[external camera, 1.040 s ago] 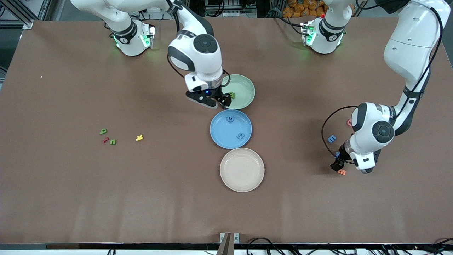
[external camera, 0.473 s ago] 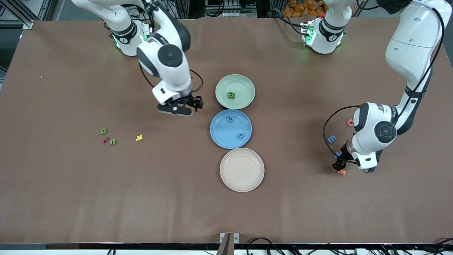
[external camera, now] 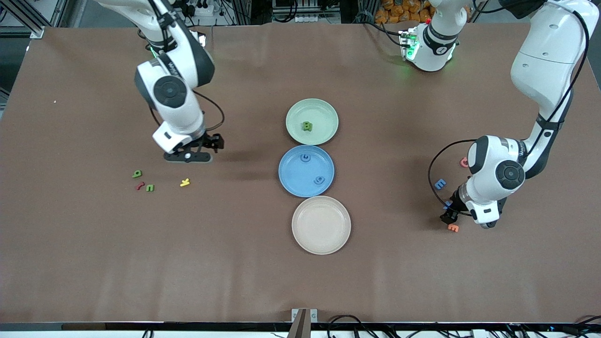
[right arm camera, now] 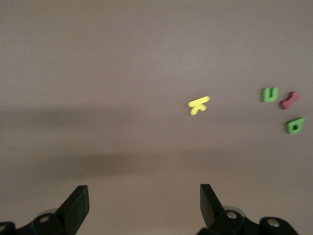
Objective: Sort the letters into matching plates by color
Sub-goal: 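Return the right gripper to the letters while the left gripper lowers to x, then grasp x with the left gripper while the right gripper reaches green u, then place x on the blue plate while the right gripper grasps u, then lift u with the right gripper while the left gripper returns to letters, then carry u to the green plate while the left gripper reaches blue e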
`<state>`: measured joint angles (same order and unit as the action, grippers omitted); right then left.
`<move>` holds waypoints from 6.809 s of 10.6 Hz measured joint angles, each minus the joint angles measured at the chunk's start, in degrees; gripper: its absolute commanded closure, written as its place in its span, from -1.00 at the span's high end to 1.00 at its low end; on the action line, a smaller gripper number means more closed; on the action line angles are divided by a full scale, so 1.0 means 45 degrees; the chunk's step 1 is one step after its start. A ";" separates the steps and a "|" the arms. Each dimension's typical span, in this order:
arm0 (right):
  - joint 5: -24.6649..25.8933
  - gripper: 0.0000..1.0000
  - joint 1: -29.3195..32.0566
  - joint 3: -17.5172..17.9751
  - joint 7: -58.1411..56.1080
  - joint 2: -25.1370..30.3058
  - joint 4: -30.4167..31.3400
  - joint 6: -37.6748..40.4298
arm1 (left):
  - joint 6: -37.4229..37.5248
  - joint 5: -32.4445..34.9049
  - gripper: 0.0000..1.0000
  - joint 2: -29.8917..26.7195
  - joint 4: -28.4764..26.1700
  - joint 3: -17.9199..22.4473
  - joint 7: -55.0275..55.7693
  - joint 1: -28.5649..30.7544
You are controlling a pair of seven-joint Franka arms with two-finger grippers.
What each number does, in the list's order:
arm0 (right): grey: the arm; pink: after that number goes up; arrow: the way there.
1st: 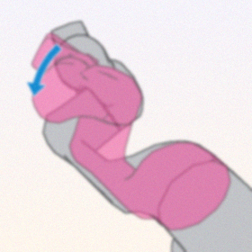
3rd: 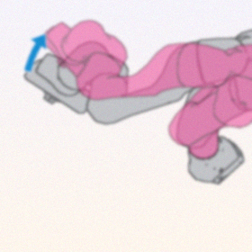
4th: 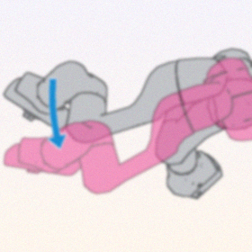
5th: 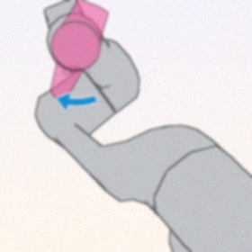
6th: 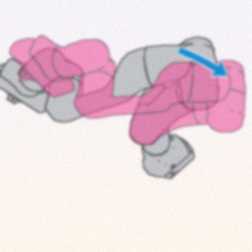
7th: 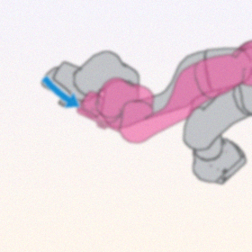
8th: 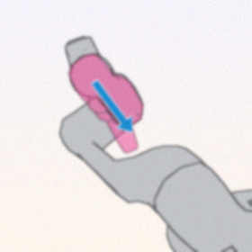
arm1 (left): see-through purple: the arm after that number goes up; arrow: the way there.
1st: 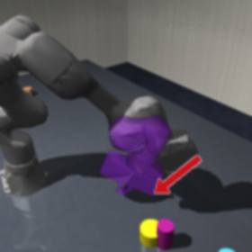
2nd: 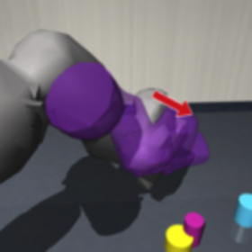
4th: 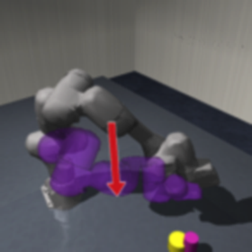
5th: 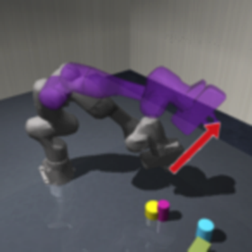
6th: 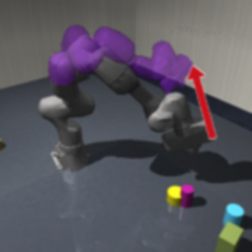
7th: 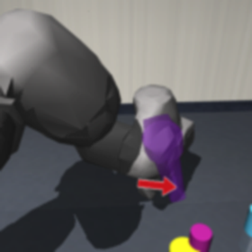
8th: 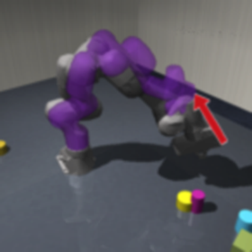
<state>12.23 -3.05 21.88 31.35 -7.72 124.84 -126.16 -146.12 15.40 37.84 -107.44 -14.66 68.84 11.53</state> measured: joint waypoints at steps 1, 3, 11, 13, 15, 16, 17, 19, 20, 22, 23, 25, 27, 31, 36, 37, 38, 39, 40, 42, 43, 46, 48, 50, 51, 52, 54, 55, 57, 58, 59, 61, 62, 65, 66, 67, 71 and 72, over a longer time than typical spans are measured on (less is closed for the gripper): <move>-0.0001 1.00 0.0355 -0.0433 -0.1082 0.0172 0.0308 -0.0206 | -0.0002 0.0040 -1.00 -0.0042 0.0000 -0.0014 -0.0013 -0.0002; -0.0014 0.98 0.0649 -0.1850 -0.3245 0.0439 0.0625 -0.0399 | -0.0016 0.0058 -1.00 -0.0088 0.0001 -0.0056 -0.0023 -0.0009; -0.0559 0.75 0.1643 -0.4592 -0.6775 -0.0801 0.1758 -0.5179 | -0.0134 0.0097 -1.00 -0.0408 -0.0046 -0.0477 -0.0026 -0.0085; -0.0564 0.65 0.1803 -0.4612 -0.6814 -0.1460 0.1686 -0.5925 | -0.0129 0.0097 -1.00 -0.0729 -0.0032 -0.0969 -0.0005 -0.0123; -0.0657 0.55 0.1806 -0.4609 -0.6817 -0.1831 0.1474 -0.6208 | -0.0125 0.0097 -1.00 -0.0813 -0.0041 -0.1409 -0.0004 -0.0259; -0.0800 0.51 0.1807 -0.4610 -0.6817 -0.2082 0.1342 -0.6447 | -0.0125 0.0098 -1.00 -0.0814 -0.0059 -0.1509 -0.0004 -0.0512; -0.1024 0.45 0.1807 -0.4608 -0.6824 -0.2393 0.1165 -0.6632 | -0.0125 0.0098 -1.00 -0.0814 -0.0063 -0.1578 -0.0004 -0.0855; -0.1618 0.40 0.1796 -0.4604 -0.6832 -0.2991 0.0689 -0.6746 | -0.0131 0.0098 -1.00 -0.0826 -0.0042 -0.1716 0.0404 -0.1809; -0.1881 0.38 0.1786 -0.4598 -0.6834 -0.3252 0.0454 -0.6747 | -0.0132 0.0098 -1.00 -0.0838 -0.0006 -0.1746 0.0777 -0.2423; -0.2047 0.38 0.1775 -0.4590 -0.6839 -0.3607 0.0181 -0.6748 | -0.0134 0.0098 -1.00 -0.0840 0.0111 -0.1782 0.2309 -0.3896; -0.2066 0.38 0.1771 -0.4587 -0.6839 -0.3706 0.0144 -0.6749 | -0.0134 0.0098 -1.00 -0.0827 0.0224 -0.1771 0.3104 -0.4691; -0.2087 0.37 0.1741 -0.4573 -0.6839 -0.3776 0.0150 -0.6743 | -0.0133 0.0098 -1.00 -0.0794 0.0449 -0.1741 0.3970 -0.5906; -0.2119 0.36 0.1698 -0.4534 -0.6839 -0.3792 0.0278 -0.6695 | -0.0133 0.0098 -1.00 -0.0721 0.0651 -0.1739 0.4584 -0.6741; -0.2134 0.22 0.1691 -0.4511 -0.6840 -0.3815 0.0598 -0.6693 | -0.0133 0.0098 0.43 -0.0265 0.1178 -0.1636 0.5433 -0.7924; -0.2153 0.13 0.1691 -0.4510 -0.6838 -0.3822 0.0649 -0.6694 | 0.0582 0.0227 1.00 -0.0217 0.1280 -0.1368 0.5433 -0.7896; -0.2156 0.09 0.1691 -0.4510 -0.6838 -0.3822 0.0650 -0.6694 | 0.0733 0.0228 1.00 -0.0217 0.1327 -0.1361 0.5433 -0.7887; -0.2159 0.08 0.1691 -0.4510 -0.6838 -0.3822 0.0651 -0.6694 | 0.0798 0.0235 1.00 -0.0218 0.1385 -0.1313 0.5433 -0.7865; -0.2163 0.08 0.1692 -0.4510 -0.6838 -0.3823 0.0654 -0.6694 | 0.0833 0.0381 1.00 -0.0219 0.1413 -0.1200 0.5348 -0.7822; -0.2166 0.08 0.1694 -0.4511 -0.6838 -0.3826 0.0661 -0.6694 | 0.0991 0.0515 1.00 -0.0226 0.1438 -0.1092 0.4930 -0.7676; -0.2168 0.04 0.1695 -0.4512 -0.6838 -0.3830 0.0664 -0.6696 | 0.1945 0.0574 1.00 -0.0385 0.1524 -0.1056 0.3330 -0.7109; -0.2170 -0.01 0.1696 -0.4512 -0.6838 -0.3834 0.0668 -0.6696 | 0.2354 0.0584 1.00 -0.0536 0.1548 -0.1053 0.2318 -0.6744; -0.2173 -0.40 0.1703 -0.4519 -0.6838 -0.3942 0.0684 -0.6891 | 0.3303 0.0587 1.00 -0.1056 0.1562 -0.1053 -0.0268 -0.5584; -0.2174 -0.86 0.1704 -0.4520 -0.6838 -0.4009 0.0681 -0.6981 | 0.3763 0.0587 1.00 -0.1300 0.1557 -0.1060 -0.1468 -0.4800; -0.2175 -1.00 0.1704 -0.4516 -0.6841 -0.3997 0.0667 -0.7004 | 0.4001 0.0589 1.00 -0.1576 0.1357 -0.1064 -0.3442 -0.3872; -0.2174 -1.00 0.1700 -0.4517 -0.6846 -0.3997 0.0666 -0.7004 | 0.4025 0.0595 1.00 -0.1807 0.1142 -0.1060 -0.4934 -0.3330; -0.2174 -1.00 0.1675 -0.4513 -0.6847 -0.3997 0.0658 -0.7006 | 0.4033 0.0596 1.00 -0.2082 0.0869 -0.1063 -0.6495 -0.2771; -0.2178 -1.00 0.1458 -0.4437 -0.6604 -0.3997 0.0571 -0.6974 | 0.4051 0.0596 1.00 -0.2678 0.0213 -0.1069 -0.8981 -0.1818; -0.2183 -1.00 0.1195 -0.4365 -0.6107 -0.3984 0.0389 -0.6835 | 0.4052 0.0596 1.00 -0.2929 -0.0076 -0.1073 -1.0078 -0.1459; -0.2199 -1.00 0.0607 -0.4017 -0.4616 -0.3884 -0.0058 -0.6451 | 0.4052 0.0596 1.00 -0.3283 -0.0460 -0.1180 -1.1839 -0.0717; -0.2205 -1.00 0.0378 -0.3719 -0.3762 -0.3804 -0.0238 -0.6330 | 0.4052 0.0596 1.00 -0.3421 -0.0724 -0.1390 -1.2240 -0.0360; -0.2210 -1.00 0.0207 -0.3336 -0.2843 -0.3722 -0.0423 -0.6153 | 0.4046 0.0596 1.00 -0.3510 -0.0991 -0.1757 -1.2431 -0.0011; -0.2221 -1.00 -0.0071 -0.2275 -0.0471 -0.3636 -0.0969 -0.5508 | 0.4043 0.0596 1.00 -0.3585 -0.1371 -0.2756 -1.2980 0.0756; -0.2222 -1.00 -0.0357 -0.1782 0.0819 -0.3633 -0.1282 -0.5345 | 0.4043 0.0596 1.00 -0.3648 -0.1555 -0.3284 -1.3430 0.1299; -0.2223 -1.00 -0.1696 -0.1115 0.3762 -0.3634 -0.1800 -0.5282 | 0.4043 0.0596 1.00 -0.3753 -0.1917 -0.5293 -1.4923 0.3807; -0.2224 -1.00 -0.2257 -0.1103 0.4521 -0.3634 -0.1955 -0.5288 | 0.4037 0.0596 1.00 -0.3760 -0.1924 -0.5708 -1.5399 0.4403; -0.2224 -1.00 -0.2820 -0.1091 0.5222 -0.3634 -0.2109 -0.5289 | 0.4018 0.0596 1.00 -0.3769 -0.1919 -0.5904 -1.5797 0.4740; -0.2214 -1.00 -0.4754 -0.0974 0.7633 -0.3643 -0.2436 -0.5290 | 0.3964 0.1381 1.00 -0.3760 -0.1745 -0.6380 -1.7732 0.4323; -0.2209 -1.00 -0.5065 -0.0893 0.8120 -0.3657 -0.2503 -0.5291 | 0.3984 0.1388 1.00 -0.3735 -0.1747 -0.6371 -1.7808 0.4331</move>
<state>2.28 -25.84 17.87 67.89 -24.17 113.57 -149.96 -128.19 21.64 21.04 -115.31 -43.33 -11.30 31.02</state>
